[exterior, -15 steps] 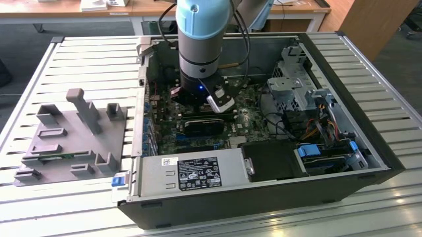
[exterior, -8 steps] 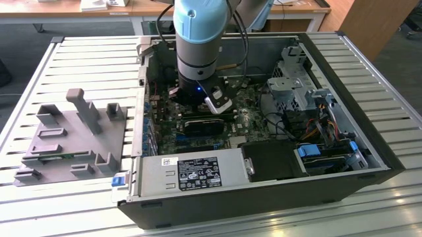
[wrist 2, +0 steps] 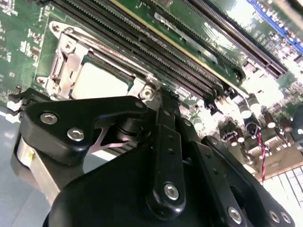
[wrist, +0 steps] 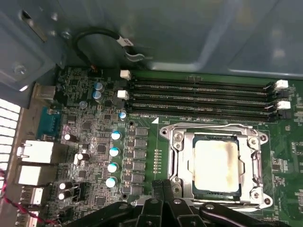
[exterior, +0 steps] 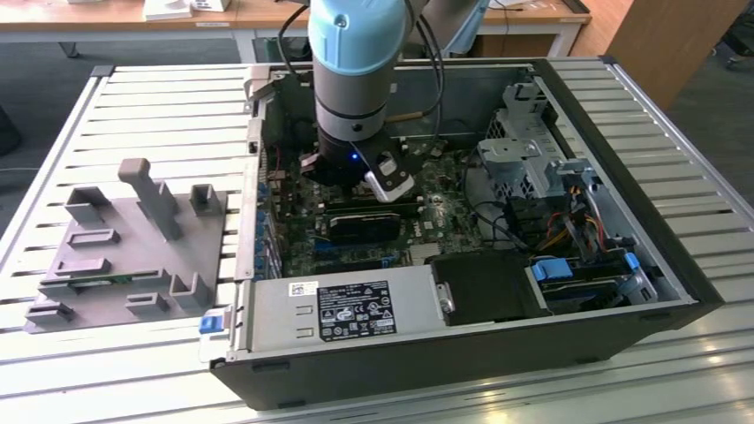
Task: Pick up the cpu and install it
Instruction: 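Install the second cpu locking lever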
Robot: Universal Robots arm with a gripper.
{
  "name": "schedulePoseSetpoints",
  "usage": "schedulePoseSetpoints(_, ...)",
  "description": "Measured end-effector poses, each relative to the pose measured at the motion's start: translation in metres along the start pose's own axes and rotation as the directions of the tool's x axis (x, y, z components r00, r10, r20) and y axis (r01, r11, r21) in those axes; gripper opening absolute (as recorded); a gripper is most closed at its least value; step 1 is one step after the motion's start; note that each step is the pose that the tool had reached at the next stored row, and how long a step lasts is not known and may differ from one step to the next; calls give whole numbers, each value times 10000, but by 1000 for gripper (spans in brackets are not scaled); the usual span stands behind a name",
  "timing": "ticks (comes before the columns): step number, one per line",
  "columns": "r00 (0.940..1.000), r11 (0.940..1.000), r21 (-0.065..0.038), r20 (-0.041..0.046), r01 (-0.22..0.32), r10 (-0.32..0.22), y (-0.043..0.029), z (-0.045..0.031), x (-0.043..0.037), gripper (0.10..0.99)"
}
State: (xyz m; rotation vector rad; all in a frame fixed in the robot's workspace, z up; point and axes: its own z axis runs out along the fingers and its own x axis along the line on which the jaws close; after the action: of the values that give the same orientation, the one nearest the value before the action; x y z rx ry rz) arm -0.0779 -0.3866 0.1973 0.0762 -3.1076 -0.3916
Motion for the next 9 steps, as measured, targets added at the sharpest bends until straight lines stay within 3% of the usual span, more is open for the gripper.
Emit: schedulePoseSetpoints(9,10000,10000,-17,0,0,0,32,-125,0,106)
